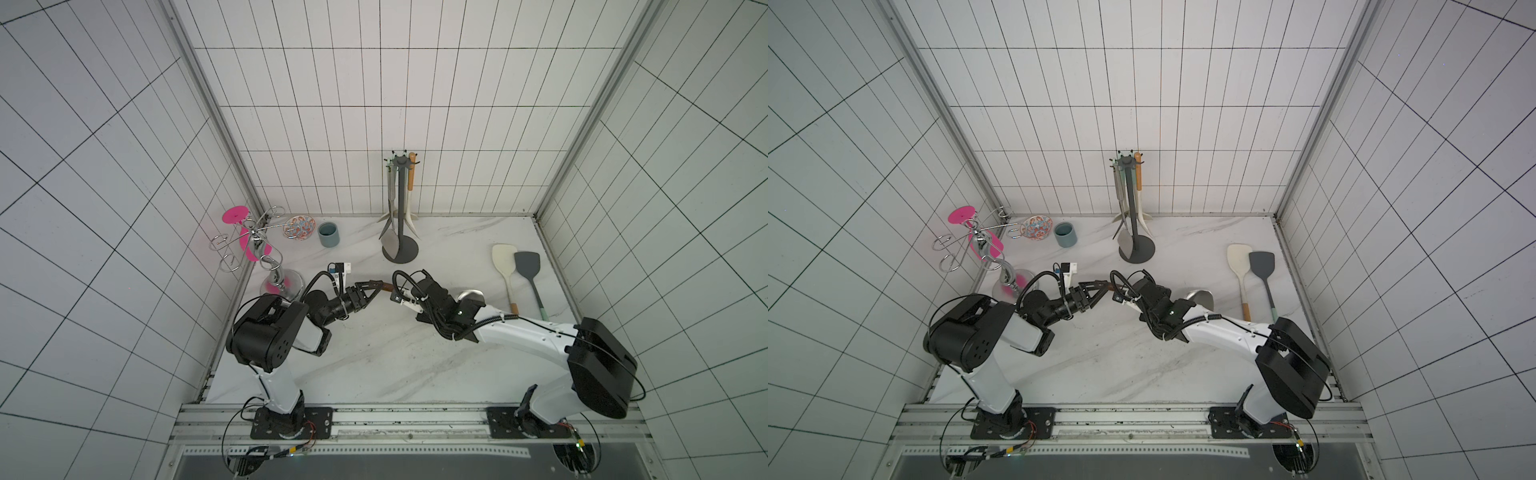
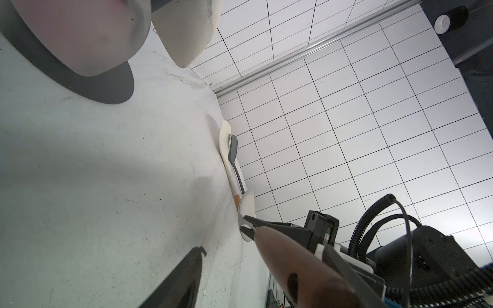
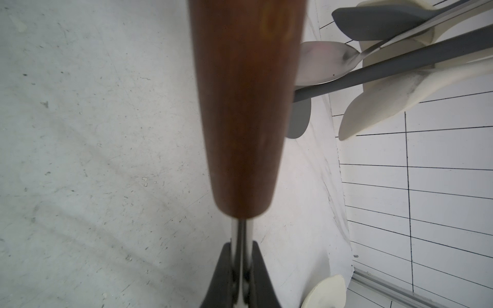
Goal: Take the spatula off the kitchen utensil rack
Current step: Place the spatula at the center of the board.
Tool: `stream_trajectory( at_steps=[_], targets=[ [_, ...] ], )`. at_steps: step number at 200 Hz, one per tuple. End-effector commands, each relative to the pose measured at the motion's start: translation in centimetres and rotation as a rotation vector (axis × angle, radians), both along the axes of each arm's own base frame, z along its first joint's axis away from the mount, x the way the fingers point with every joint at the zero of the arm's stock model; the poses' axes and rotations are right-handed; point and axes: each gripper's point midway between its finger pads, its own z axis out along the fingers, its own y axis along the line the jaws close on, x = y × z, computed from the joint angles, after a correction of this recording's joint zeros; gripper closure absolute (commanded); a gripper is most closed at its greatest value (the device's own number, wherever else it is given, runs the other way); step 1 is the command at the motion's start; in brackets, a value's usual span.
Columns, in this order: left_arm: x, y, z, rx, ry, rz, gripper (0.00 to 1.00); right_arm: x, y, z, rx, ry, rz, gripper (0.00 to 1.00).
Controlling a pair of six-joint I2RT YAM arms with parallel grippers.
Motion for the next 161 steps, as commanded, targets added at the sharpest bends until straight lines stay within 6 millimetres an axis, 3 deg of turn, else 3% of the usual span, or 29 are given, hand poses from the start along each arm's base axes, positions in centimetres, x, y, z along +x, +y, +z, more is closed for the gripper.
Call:
stream_trajectory(
  at_steps=[1,20,31,61,98,138,161],
  targets=[
    [0.0,0.1,2.5,-0.046,-0.104,-0.006,0.33,-0.4,0.3,-0.9,-0.029,-0.004,0.027,1.00],
    [0.1,0.1,2.4,-0.045,-0.104,-0.007,0.40,-0.6,0.5,-1.0,-0.031,-0.002,0.036,1.00],
    [0.1,0.0,2.4,-0.044,-0.102,-0.008,0.50,-0.6,0.4,-1.1,-0.034,-0.002,0.034,1.00],
    [0.1,-0.1,2.4,-0.046,-0.100,-0.017,1.00,-0.2,0.3,-0.8,-0.028,-0.018,0.007,1.00],
    [0.1,-0.1,2.4,-0.048,-0.099,-0.012,1.00,0.3,0.3,0.2,0.017,-0.032,-0.047,1.00],
    [0.0,0.2,2.6,-0.047,-0.106,0.004,1.00,0.2,-0.6,1.5,0.140,0.022,-0.219,0.25],
    [-0.2,0.3,2.8,-0.047,-0.113,0.012,1.00,-0.9,-0.4,2.7,0.283,0.126,-0.318,0.09]
  ],
)
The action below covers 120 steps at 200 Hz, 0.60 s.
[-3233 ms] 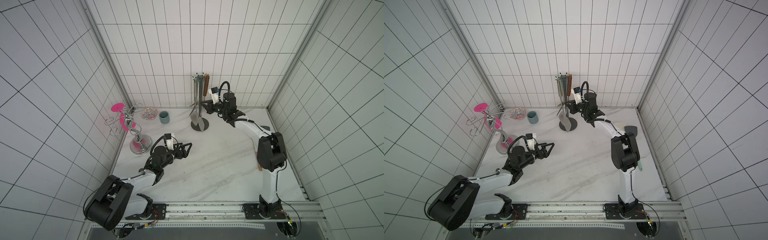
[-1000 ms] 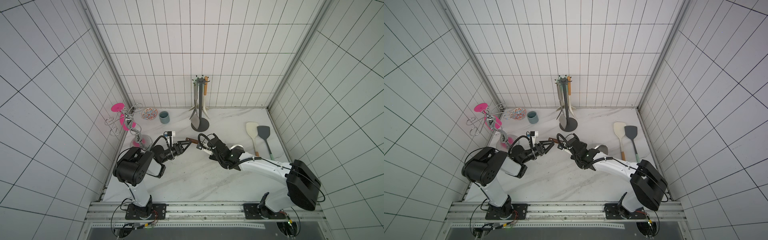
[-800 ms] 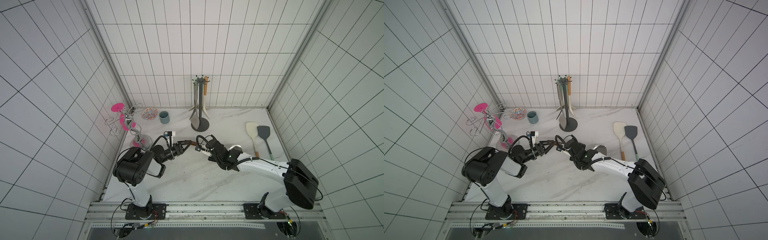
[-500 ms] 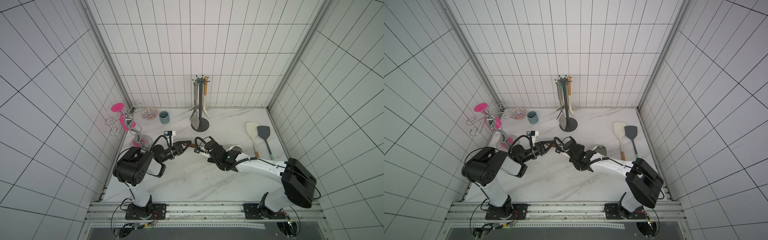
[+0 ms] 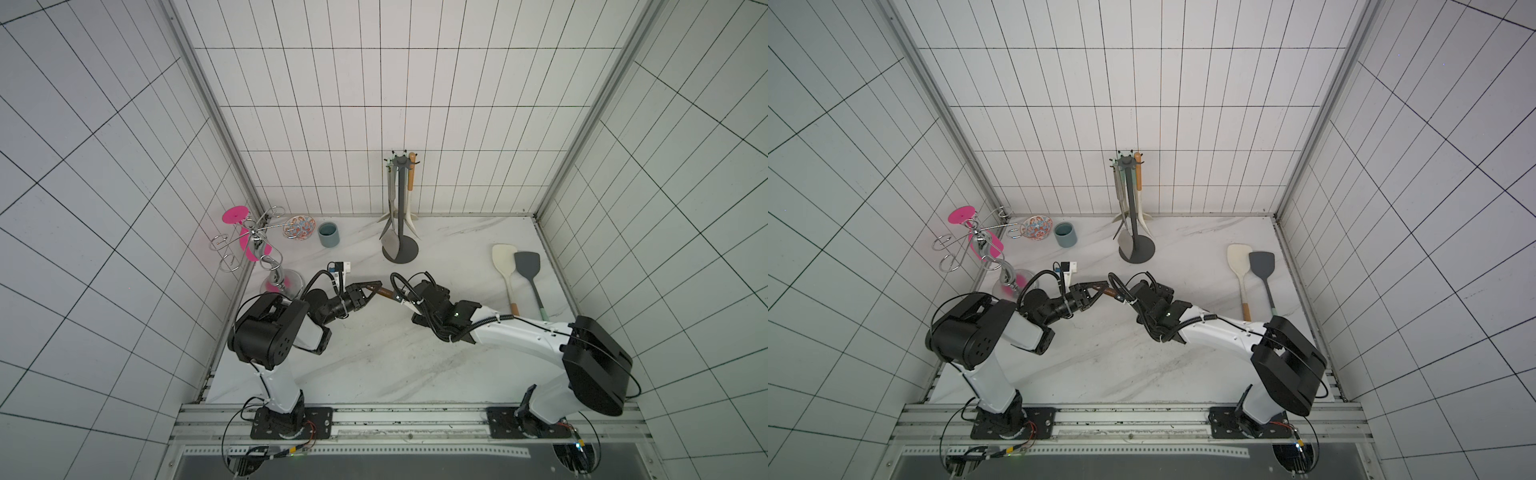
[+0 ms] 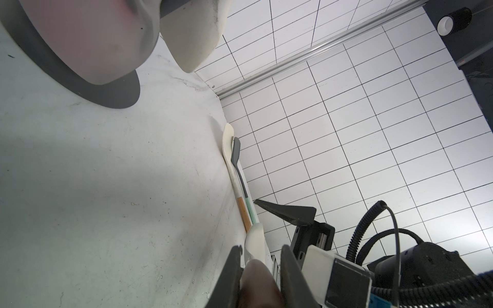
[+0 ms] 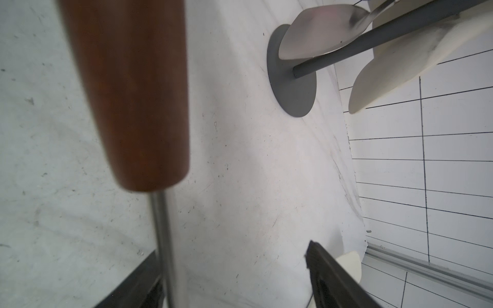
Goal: Take the spatula off the kitchen utensil rack
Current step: Place the spatula at the center of the board.
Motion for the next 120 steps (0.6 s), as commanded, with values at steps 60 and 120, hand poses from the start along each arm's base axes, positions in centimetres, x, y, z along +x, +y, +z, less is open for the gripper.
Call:
stream_trajectory(
  at_steps=[60,120],
  targets=[
    [-0.7,0.6,3.0,-0.044,-0.125,0.030,1.00,-2.6,1.5,7.6,0.744,0.290,-0.465,0.01],
    [-0.8,1.1,3.0,-0.033,-0.142,0.072,1.00,-4.0,2.8,8.5,1.166,0.568,-0.796,0.01]
  ],
)
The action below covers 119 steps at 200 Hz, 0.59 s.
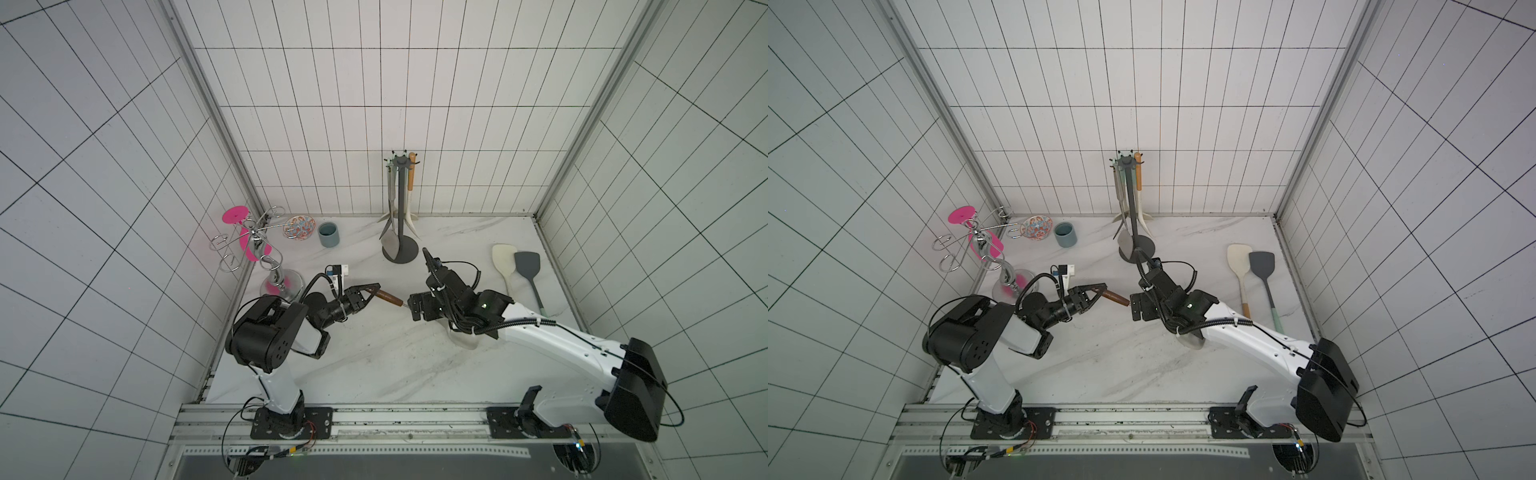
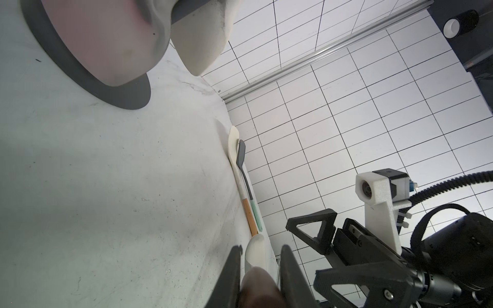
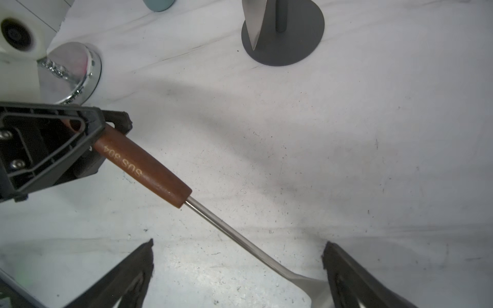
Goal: Take the spatula off the kitchen utensil rack
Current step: Place the spatula at the center of the board.
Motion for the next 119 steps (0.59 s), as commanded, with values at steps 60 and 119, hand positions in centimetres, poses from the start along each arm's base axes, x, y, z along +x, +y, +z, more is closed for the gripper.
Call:
stream_trajectory(
  at_steps=[60,119],
  targets=[
    [-0.3,0.6,3.5,-0.045,-0.144,0.036,1.00,-2.1,3.3,1.1,0.601,0.492,-0.497,0.01],
    [-0.4,0.6,3.4,-0.044,-0.143,0.040,1.00,-3.2,1.8,-2.1,0.644,0.649,-0.773,0.08]
  ],
)
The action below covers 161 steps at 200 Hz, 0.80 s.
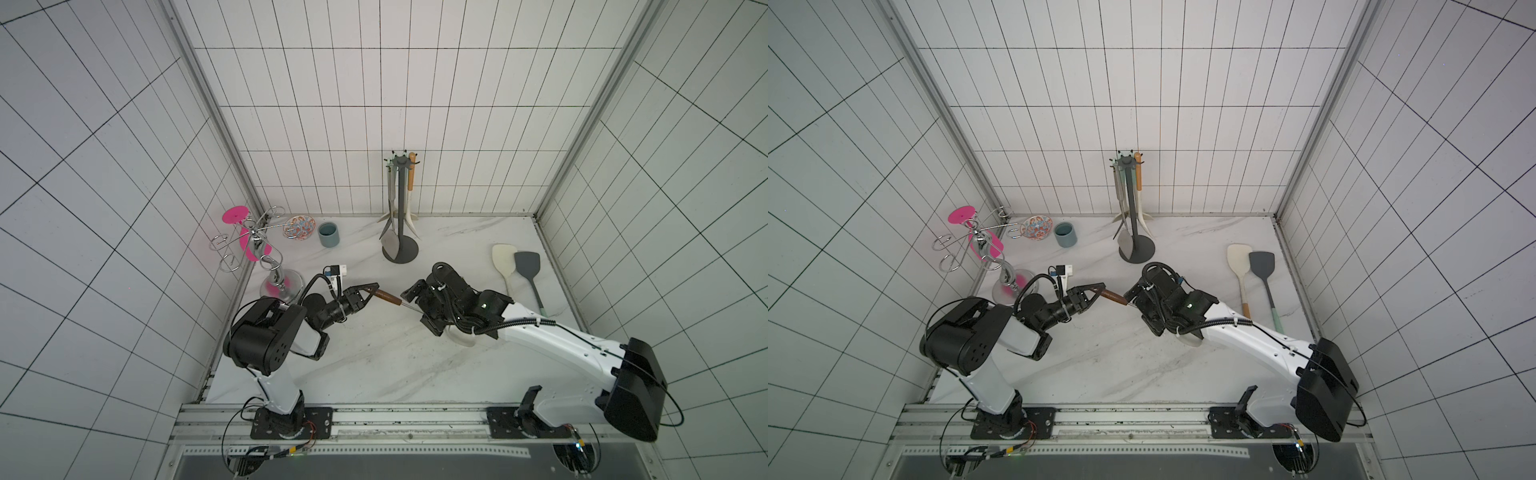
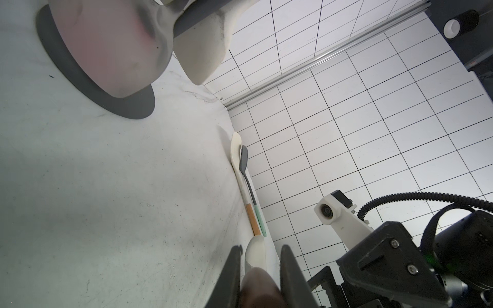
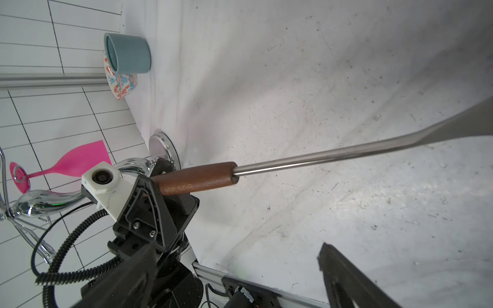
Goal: Take the spatula off the kitchen utensil rack
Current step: Place the spatula at the center of the board.
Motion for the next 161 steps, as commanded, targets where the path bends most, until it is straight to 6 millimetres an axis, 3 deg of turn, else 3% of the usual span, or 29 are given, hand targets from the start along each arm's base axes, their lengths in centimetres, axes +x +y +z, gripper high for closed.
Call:
stream_trajectory(
  at_steps=[1,48,70,111,161],
  targets=[
    [-0.5,0.3,3.2,-0.052,-0.121,0.011,1.00,-0.9,-1.3,-2.4,0.022,0.157,-0.169,0.08],
    [-0.6,0.4,3.6,-0.057,-0.131,0.012,1.00,-0.3,-4.0,-4.8,-0.013,0.205,-0.334,0.21],
    [-0.6,0.4,3.7,-0.058,-0.133,0.013,1.00,0.1,-3.9,-5.6,-0.029,0.227,-0.341,0.22],
    [-0.7,0.4,3.9,-0.059,-0.137,0.012,1.00,0.7,-3.9,-7.5,-0.073,0.259,-0.358,0.44],
    [-0.9,0.4,4.1,-0.059,-0.147,0.011,1.00,1.8,-4.3,-9.0,-0.116,0.277,-0.380,0.54]
  ],
)
